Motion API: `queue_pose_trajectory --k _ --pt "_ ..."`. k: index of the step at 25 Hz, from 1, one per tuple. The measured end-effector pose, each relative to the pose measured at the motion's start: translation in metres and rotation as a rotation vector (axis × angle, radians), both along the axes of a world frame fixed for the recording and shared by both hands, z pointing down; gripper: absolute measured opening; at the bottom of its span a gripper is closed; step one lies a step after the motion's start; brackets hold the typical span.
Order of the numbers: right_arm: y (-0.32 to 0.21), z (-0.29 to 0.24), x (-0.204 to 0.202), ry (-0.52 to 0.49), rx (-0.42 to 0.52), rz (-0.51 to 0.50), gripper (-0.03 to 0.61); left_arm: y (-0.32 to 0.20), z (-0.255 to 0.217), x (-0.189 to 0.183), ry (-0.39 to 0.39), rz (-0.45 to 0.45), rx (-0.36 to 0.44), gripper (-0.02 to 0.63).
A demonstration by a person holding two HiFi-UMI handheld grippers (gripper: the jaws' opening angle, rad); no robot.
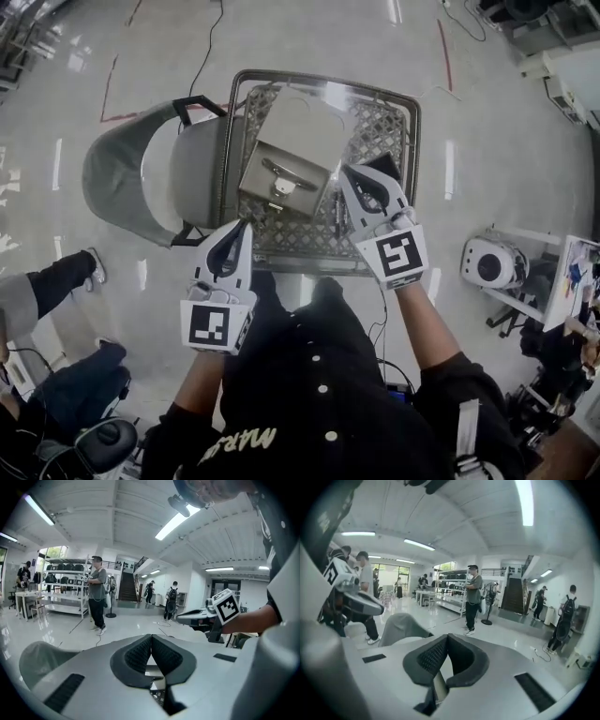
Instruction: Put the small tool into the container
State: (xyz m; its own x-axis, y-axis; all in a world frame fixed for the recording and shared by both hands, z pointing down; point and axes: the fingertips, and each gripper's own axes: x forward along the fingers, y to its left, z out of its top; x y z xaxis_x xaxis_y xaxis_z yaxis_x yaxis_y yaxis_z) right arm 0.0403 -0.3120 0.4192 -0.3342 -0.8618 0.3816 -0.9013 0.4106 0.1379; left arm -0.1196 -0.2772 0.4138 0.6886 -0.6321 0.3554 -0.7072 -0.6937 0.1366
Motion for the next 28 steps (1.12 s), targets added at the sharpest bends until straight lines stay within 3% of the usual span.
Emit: queue_pose_trajectory --k 3,11,18,28 --pt "0.013 -0.036 0.017 -0.094 0.012 0.081 0.014 -0.004 -0.022 -0.001 -0.006 -0.013 0.028 0.026" --pt "0.047 -0.122 0.048 -0.225 0.207 0.189 0.014 -0.016 -0.072 -0.012 0.016 -0.051 0.136 0.026" --pt "0.079 -0.169 0.072 -0.22 0.356 0.263 0.014 -0.016 -0.113 -0.015 0.039 -0.064 0.244 0.026" --pt "0.114 -0.191 0.111 -0.252 0.449 0.387 0.014 -0.015 -0.158 -0.021 0.058 -0.089 0.383 0.026"
